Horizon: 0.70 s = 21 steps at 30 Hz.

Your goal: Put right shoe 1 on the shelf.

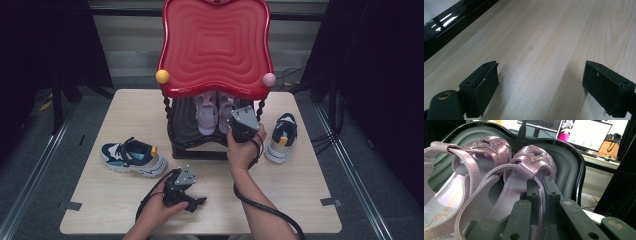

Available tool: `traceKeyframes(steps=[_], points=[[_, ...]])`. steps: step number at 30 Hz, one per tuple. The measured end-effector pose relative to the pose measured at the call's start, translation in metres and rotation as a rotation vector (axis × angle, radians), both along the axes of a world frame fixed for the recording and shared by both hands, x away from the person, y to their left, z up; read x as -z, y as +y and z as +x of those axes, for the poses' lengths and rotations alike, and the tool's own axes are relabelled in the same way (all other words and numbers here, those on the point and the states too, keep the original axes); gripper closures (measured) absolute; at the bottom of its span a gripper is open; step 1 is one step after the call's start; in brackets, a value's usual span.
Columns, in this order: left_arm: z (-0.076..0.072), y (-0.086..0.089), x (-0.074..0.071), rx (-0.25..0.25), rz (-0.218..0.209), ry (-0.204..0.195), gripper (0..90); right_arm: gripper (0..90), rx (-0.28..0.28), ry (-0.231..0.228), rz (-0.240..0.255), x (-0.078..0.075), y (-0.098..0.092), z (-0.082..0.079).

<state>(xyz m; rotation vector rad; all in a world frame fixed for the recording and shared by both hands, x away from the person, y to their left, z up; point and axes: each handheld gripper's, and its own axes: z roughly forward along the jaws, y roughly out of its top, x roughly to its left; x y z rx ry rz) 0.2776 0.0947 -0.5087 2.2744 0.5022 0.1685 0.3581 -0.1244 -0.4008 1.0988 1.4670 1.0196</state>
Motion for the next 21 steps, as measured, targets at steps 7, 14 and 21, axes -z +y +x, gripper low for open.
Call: traceKeyframes(steps=[7,14,21], points=[[0.0000,0.0000,0.0000,0.000,0.000,0.001,12.7,84.5,0.001,0.003,-0.003,0.0003,0.0026,0.0015],[0.0000,0.0000,0.0000,0.000,0.000,0.001,12.7,84.5,-0.002,0.003,-0.001,0.0033,0.0022,0.0014],[0.0000,0.0000,0.0000,0.000,0.000,0.001,12.7,84.3,-0.001,0.008,-0.001,0.0047,0.0034,0.0005]])
